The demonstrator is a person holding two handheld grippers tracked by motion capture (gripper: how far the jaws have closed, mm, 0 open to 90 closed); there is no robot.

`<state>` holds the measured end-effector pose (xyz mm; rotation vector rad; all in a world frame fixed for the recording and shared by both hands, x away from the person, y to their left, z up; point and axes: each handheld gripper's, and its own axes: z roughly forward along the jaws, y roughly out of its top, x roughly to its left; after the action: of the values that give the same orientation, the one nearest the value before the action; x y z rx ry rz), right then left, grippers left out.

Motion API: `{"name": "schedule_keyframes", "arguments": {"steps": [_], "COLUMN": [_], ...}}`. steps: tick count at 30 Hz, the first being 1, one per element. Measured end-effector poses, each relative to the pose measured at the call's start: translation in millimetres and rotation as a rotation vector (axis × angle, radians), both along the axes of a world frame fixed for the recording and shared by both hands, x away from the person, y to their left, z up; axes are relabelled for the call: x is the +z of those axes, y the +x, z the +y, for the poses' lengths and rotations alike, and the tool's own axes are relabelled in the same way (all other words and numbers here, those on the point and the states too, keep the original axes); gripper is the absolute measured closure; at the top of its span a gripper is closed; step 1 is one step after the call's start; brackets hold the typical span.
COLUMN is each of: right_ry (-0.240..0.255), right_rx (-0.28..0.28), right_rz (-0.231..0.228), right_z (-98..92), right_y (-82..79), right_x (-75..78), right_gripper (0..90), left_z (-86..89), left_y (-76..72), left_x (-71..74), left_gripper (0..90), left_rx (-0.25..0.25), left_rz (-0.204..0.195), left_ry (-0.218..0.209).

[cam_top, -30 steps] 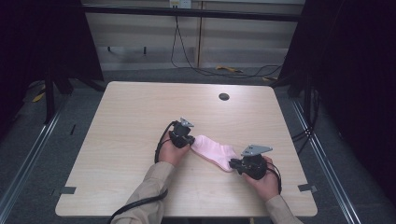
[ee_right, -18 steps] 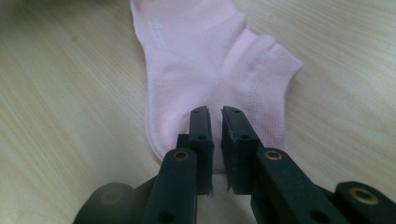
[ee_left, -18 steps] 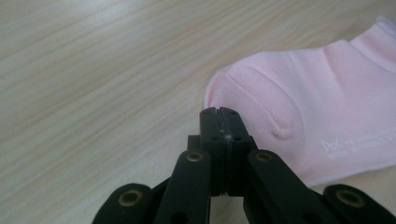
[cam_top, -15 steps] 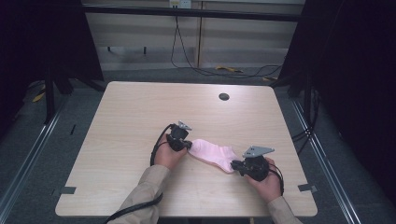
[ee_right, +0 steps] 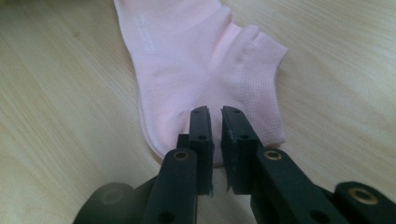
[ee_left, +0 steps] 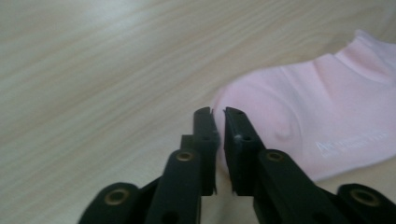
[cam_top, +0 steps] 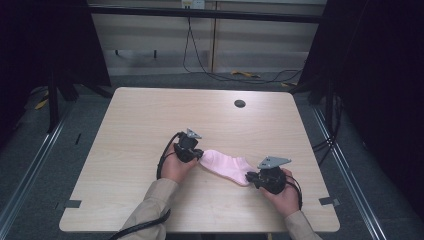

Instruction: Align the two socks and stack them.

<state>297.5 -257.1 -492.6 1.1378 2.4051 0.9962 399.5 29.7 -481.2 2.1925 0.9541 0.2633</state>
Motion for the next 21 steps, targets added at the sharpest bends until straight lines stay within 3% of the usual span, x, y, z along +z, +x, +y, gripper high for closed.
{"name": "schedule_keyframes", "arguments": {"steps": [3,5,9,10,12,13,16,21], "right_ry": [0.005,0.006,0.005,0.007,0.008,0.010,0.014,0.014], "right_rx": [0.002,0.003,0.002,0.001,0.001,0.001,0.001,0.003], "right_rz": [-0.004,-0.005,-0.008,-0.008,-0.011,-0.011,-0.012,-0.015], "right_z": [-0.8,-0.7,-0.2,-0.2,-0.3,-0.4,-0.8,-0.5], "right_y": [0.3,0.4,0.3,0.3,0.2,0.1,-0.2,-0.4], "right_x": [-0.7,-0.8,-1.1,-1.3,-1.6,-1.8,-2.2,-2.3], "right_gripper": [82.7,82.8,82.9,83.0,83.2,83.3,83.5,83.5], "left_z": [-2.0,-6.2,-19.4,-22.0,-25.5,-25.9,-27.0,-19.1], "left_y": [1.1,2.4,4.7,5.6,7.3,8.0,9.5,11.9], "left_x": [0.8,0.0,-5.6,-8.5,-14.5,-16.0,-14.4,-6.6], "left_gripper": [81.7,82.7,82.4,82.3,79.8,79.6,76.2,79.4], "left_rx": [-0.015,-0.028,-0.061,-0.062,-0.059,-0.053,-0.036,-0.025], "left_rz": [-0.017,-0.001,0.011,-0.001,-0.027,-0.038,-0.056,-0.049], "left_ry": [-0.002,-0.030,-0.026,-0.007,0.030,0.017,0.032,-0.003]}}
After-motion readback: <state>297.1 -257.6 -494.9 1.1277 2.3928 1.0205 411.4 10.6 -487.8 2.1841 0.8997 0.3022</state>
